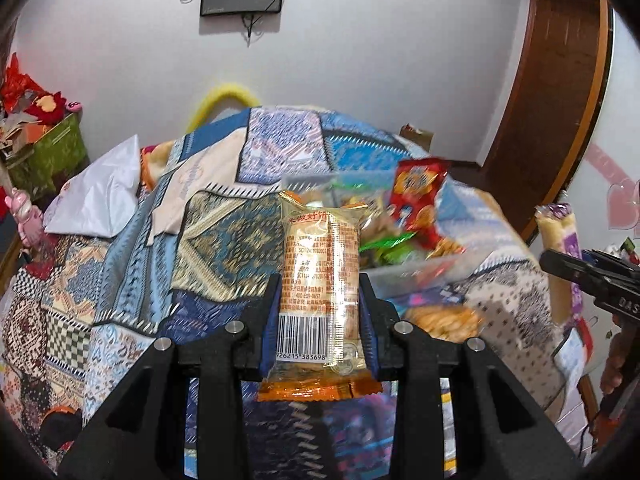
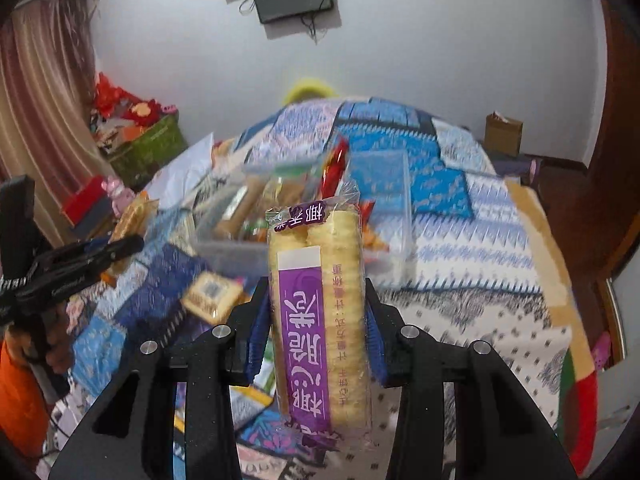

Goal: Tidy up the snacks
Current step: 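Lower the wafer roll and cracker bar into the clear box, open both grippers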

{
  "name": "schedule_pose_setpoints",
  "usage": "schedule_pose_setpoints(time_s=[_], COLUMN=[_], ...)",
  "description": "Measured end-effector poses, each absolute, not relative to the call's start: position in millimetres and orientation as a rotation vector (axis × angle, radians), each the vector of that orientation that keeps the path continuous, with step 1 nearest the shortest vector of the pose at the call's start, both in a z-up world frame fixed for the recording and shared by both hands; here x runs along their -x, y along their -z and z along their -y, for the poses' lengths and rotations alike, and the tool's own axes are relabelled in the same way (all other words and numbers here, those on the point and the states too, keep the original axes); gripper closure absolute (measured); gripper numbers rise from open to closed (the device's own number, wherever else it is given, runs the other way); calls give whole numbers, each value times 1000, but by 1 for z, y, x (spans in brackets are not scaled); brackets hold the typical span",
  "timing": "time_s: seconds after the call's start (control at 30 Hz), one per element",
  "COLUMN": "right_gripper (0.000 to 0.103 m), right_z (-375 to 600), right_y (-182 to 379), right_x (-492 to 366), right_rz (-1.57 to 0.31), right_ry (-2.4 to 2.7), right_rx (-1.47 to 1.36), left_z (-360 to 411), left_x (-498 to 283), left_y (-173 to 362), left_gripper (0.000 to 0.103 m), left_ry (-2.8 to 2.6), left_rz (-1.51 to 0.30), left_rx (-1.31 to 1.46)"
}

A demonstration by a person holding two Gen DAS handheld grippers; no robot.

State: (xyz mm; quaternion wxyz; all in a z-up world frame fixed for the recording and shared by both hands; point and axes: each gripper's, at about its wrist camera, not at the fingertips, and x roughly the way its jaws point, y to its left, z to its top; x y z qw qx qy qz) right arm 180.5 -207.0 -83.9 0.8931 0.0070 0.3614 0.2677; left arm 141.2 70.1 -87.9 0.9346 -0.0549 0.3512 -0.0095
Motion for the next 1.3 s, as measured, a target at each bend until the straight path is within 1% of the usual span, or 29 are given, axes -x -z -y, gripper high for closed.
schedule_pose_setpoints(time_s=[0.23,0.43,0.93,1.3], right_gripper=[65,65,65,65], right_z=[206,201,184,173], right_y=[67,70,92,115], right_x=[-206,-235,-292,-304], right_rz=[-693,-691,-723,-774], right_ry=[-523,-503,-466,-482], right_rx=[-43,-55,-67,-38], left_z=[-53,-40,-24,-20], left_x=[-161,-184,-252,-282], left_y=[76,77,107,133], left_gripper=[69,69,69,69], left_ry=[51,72,87,73], left_rz=[-689,-687,-727,-759], left_rx=[120,111,97,82])
